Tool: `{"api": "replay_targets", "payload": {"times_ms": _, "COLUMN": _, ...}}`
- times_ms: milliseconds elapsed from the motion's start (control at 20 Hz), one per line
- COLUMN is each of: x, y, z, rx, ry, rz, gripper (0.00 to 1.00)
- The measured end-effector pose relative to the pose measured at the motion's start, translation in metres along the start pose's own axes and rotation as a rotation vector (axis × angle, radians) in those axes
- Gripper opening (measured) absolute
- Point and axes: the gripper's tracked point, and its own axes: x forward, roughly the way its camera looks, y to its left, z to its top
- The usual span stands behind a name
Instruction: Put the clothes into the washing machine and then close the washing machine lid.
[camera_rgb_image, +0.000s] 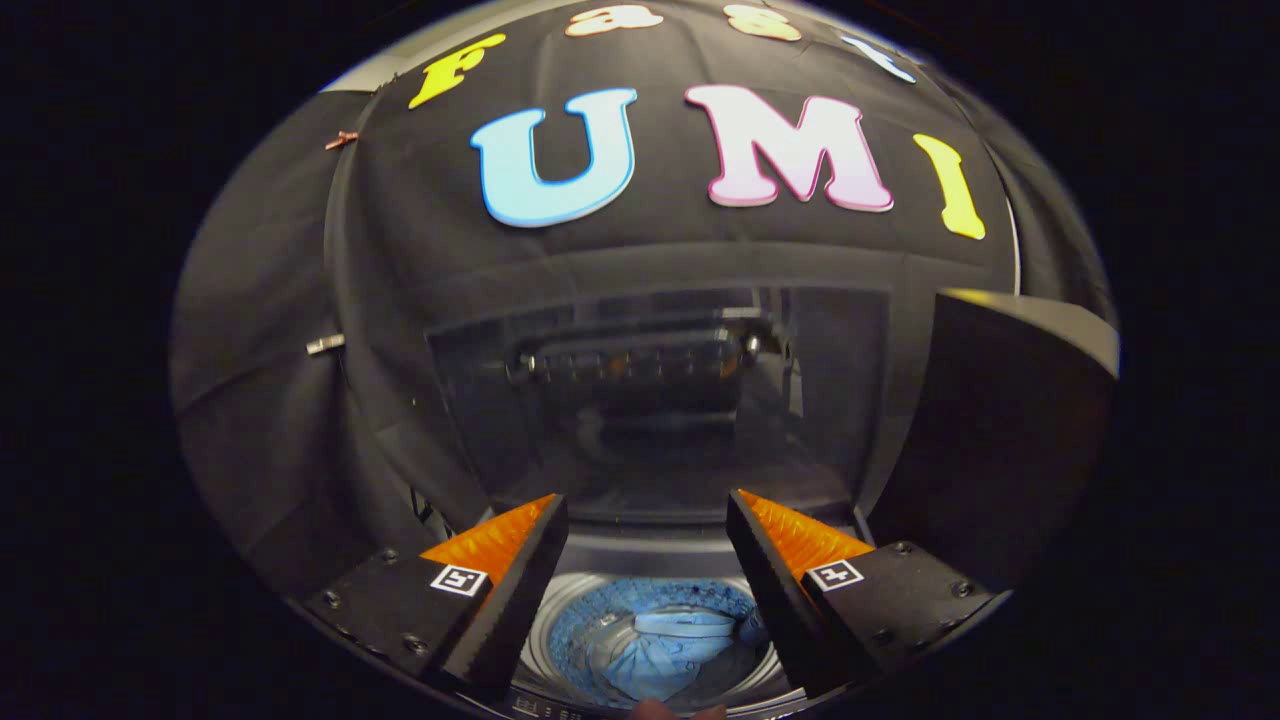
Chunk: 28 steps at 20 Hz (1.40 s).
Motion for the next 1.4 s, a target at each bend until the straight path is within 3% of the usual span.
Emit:
{"api": "replay_targets", "payload": {"times_ms": 100, "x": -0.003, "y": -0.002, "z": 0.036, "rx": -0.016, "ry": -0.068, "rz": -0.016, "gripper": 1.00}}
{"api": "replay_targets", "payload": {"times_ms": 300, "x": 0.007, "y": 0.011, "z": 0.096, "rx": 0.002, "ry": -0.067, "rz": 0.009, "gripper": 0.99}}
{"api": "replay_targets", "payload": {"times_ms": 600, "x": 0.064, "y": 0.015, "z": 0.145, "rx": 0.049, "ry": -0.091, "rz": 0.000, "gripper": 1.00}}
{"api": "replay_targets", "payload": {"times_ms": 750, "x": 0.099, "y": 0.015, "z": 0.145, "rx": 0.042, "ry": -0.081, "rz": -0.026, "gripper": 0.99}}
{"api": "replay_targets", "payload": {"times_ms": 900, "x": 0.122, "y": 0.014, "z": 0.111, "rx": 0.017, "ry": 0.013, "rz": -0.041, "gripper": 0.99}}
{"api": "replay_targets", "payload": {"times_ms": 1000, "x": 0.127, "y": 0.010, "z": 0.109, "rx": -0.076, "ry": -0.050, "rz": -0.057, "gripper": 0.99}}
{"api": "replay_targets", "payload": {"times_ms": 1400, "x": 0.113, "y": 0.015, "z": 0.120, "rx": -0.086, "ry": -0.246, "rz": -0.009, "gripper": 1.00}}
